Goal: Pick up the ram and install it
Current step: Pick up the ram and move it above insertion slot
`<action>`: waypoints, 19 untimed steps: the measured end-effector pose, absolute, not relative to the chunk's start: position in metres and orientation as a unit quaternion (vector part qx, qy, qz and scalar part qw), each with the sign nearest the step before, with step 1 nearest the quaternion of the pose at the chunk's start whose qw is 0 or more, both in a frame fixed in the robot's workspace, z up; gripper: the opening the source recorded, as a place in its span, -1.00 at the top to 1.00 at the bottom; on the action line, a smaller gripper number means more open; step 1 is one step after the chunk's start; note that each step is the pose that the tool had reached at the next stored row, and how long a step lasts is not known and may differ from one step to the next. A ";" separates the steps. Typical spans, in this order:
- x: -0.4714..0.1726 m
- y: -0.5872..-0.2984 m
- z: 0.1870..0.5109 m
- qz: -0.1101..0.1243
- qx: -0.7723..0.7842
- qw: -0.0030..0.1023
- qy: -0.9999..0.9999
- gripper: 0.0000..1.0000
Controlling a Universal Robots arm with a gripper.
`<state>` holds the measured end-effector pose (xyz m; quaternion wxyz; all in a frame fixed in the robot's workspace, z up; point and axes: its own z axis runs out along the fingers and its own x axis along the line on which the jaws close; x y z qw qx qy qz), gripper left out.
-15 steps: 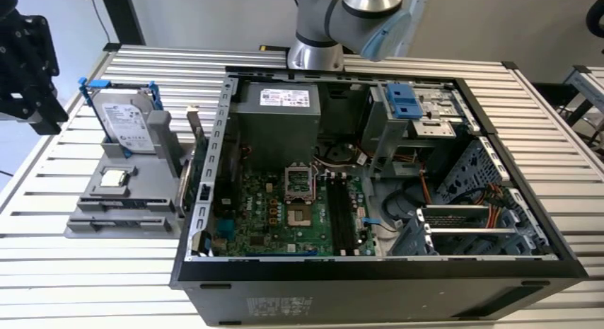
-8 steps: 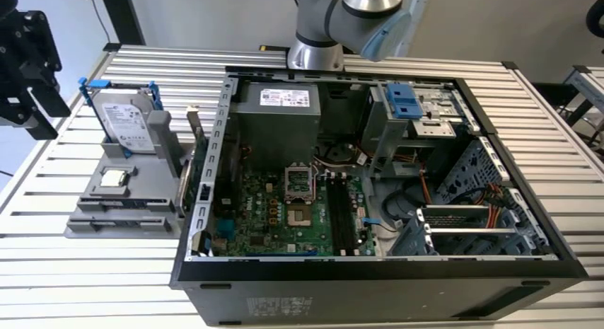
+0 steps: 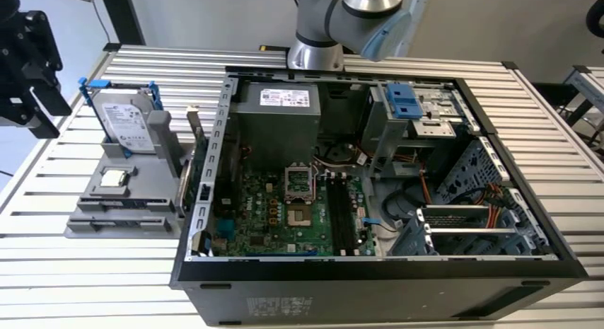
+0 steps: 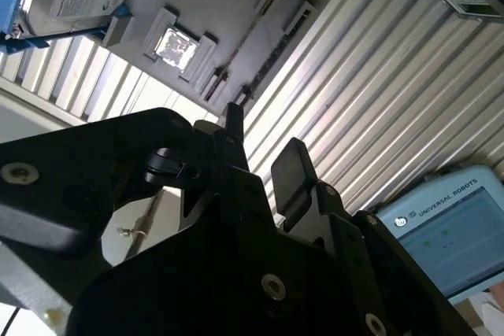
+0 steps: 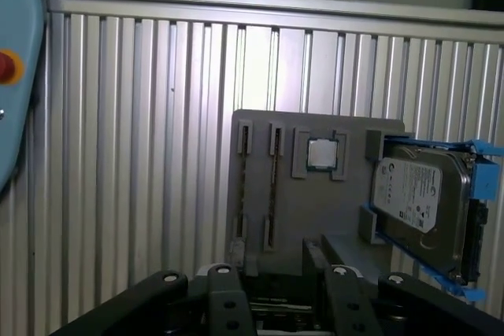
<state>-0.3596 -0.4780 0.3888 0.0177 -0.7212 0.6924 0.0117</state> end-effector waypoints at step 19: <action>-0.360 -0.478 0.369 0.015 -0.721 0.015 0.693 -1.00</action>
